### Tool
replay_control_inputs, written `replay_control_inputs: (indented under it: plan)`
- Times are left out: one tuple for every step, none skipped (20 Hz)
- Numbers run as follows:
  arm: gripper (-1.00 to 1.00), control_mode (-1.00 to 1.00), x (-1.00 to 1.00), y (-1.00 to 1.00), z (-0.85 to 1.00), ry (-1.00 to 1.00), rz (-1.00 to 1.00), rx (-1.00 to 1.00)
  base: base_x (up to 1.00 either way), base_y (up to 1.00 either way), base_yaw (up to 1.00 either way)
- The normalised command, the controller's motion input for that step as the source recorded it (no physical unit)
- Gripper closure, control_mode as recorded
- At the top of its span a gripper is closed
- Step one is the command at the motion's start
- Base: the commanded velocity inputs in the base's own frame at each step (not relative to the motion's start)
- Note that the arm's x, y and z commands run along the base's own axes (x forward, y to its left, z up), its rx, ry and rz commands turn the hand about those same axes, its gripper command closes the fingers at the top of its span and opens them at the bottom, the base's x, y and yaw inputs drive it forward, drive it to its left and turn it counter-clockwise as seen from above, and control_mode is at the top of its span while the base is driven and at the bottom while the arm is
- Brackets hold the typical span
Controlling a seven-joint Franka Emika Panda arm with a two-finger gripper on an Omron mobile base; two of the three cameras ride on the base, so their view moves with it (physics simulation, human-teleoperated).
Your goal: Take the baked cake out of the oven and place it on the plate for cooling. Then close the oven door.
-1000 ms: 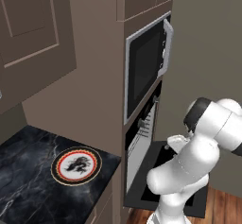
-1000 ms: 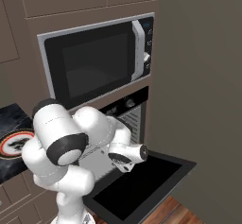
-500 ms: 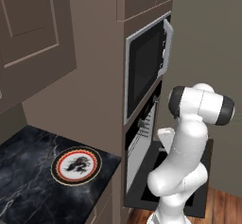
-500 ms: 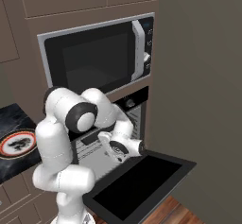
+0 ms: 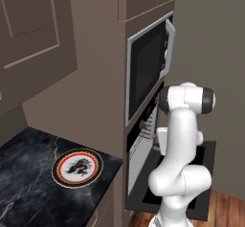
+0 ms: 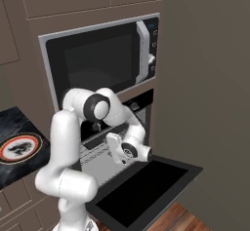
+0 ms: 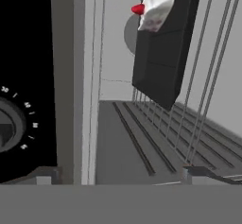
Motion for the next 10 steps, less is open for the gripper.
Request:
replay_control_inputs:
  plan:
    - [-1.0,-1.0,0.43,0.14,-0.31,0.0,0.03,0.14,0.0,0.0,0.0]
    - [-1.0,-1.0,0.43,0.15,-0.34,0.0,0.03,0.13,0.0,0.0,0.0]
    - [-1.0,-1.0,0.44,0.16,-0.36,0.0,0.03,0.12,0.0,0.0,0.0]
    - [-1.0,-1.0,0.44,0.2,-0.37,0.0,0.03,0.1,0.0,0.0,0.0]
    - [-1.0,-1.0,0.45,0.25,-0.38,0.0,0.03,0.08,0.0,0.0,0.0]
    - [-1.0,-1.0,0.47,0.31,-0.37,0.0,0.04,0.06,0.0,0.0,0.0]
    - [-1.0,-1.0,0.49,0.37,-0.35,0.0,0.05,0.04,0.0,0.0,0.0]
    - [-1.0,-1.0,0.49,0.39,-0.34,0.0,0.05,0.02,0.0,0.0,0.0]
    - [-1.0,-1.0,0.49,0.38,-0.34,0.0,0.05,0.0,0.0,0.0,0.0]
    - [-1.0,-1.0,0.47,0.34,-0.37,0.0,0.04,0.0,0.0,0.0,0.0]
